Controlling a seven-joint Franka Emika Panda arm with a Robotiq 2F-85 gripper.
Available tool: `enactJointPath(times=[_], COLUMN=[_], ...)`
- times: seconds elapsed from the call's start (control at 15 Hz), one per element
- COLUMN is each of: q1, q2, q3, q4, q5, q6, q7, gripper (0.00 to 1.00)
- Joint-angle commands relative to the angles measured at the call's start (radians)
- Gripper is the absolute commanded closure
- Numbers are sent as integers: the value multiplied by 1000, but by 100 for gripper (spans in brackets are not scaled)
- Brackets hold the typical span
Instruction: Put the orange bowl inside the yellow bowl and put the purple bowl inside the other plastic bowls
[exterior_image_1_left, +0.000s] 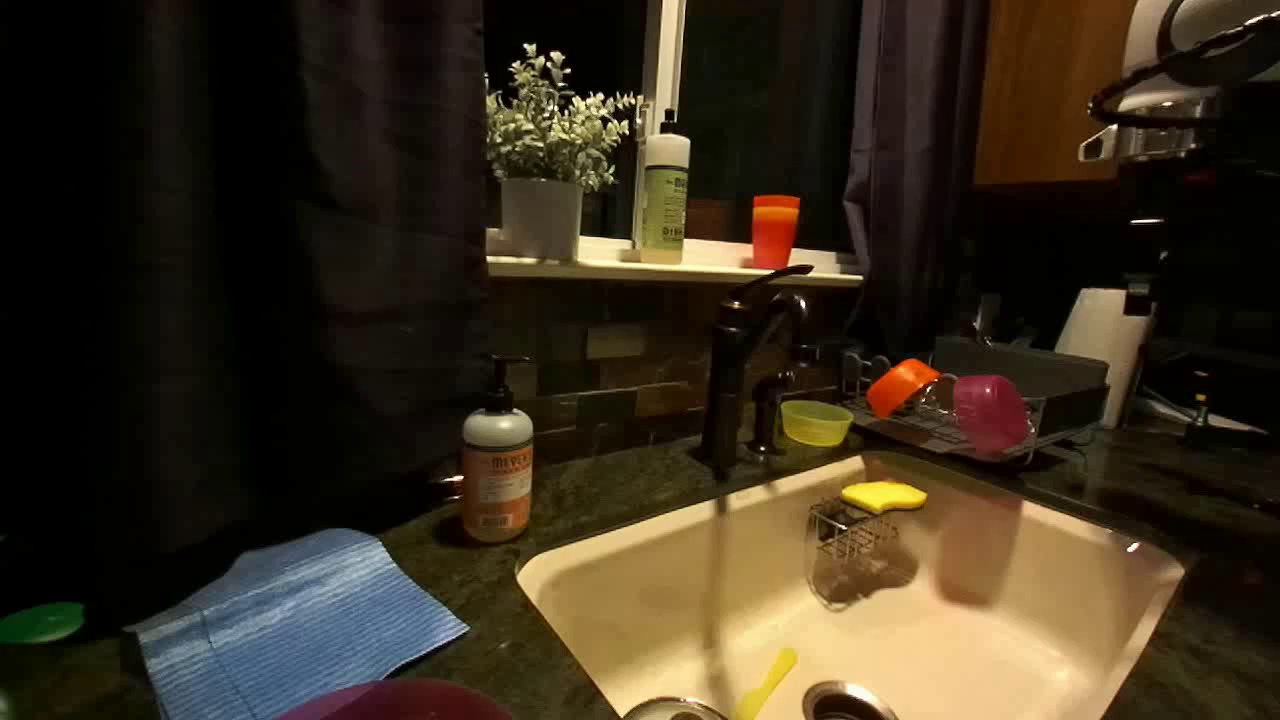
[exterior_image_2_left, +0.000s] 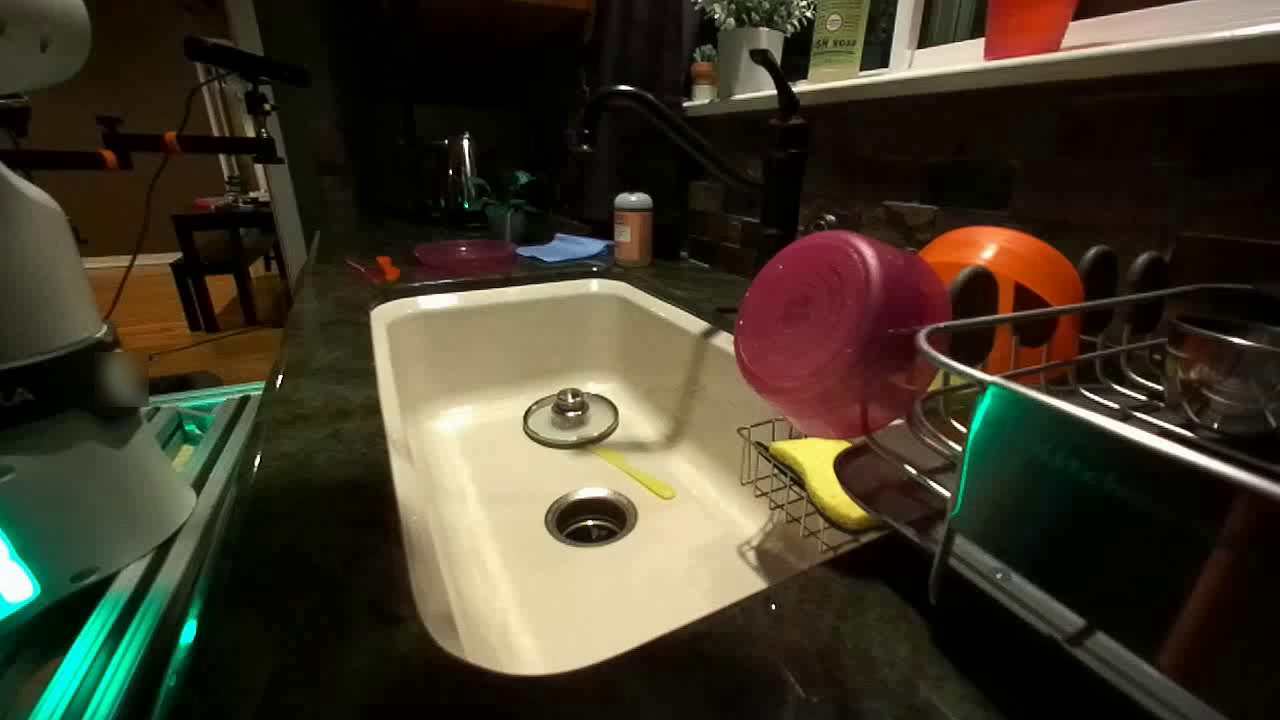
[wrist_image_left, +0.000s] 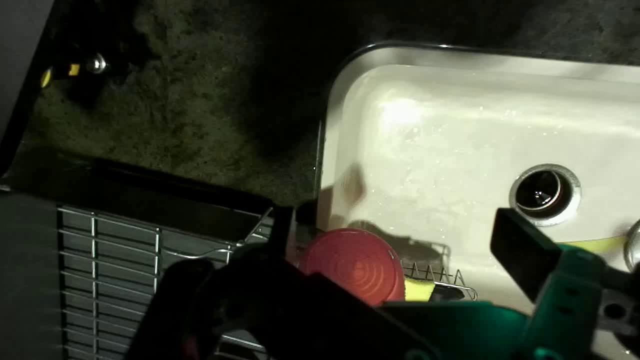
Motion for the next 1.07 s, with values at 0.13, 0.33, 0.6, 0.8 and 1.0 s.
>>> enactJointPath(times=[0.13,0.33,0.6,0.8,1.0], q1=[9,9,-19,-29,-57], q2=[-1,-1,63,119,188], q3=[-7,-7,6,14,38], q4=[2,2,-19,-26,-44], q5=[-4,-4,28,58,80], q6=[-4,-4,132,290,457], q7=[4,4,228,363,508], gripper=[0,0,0,0,0])
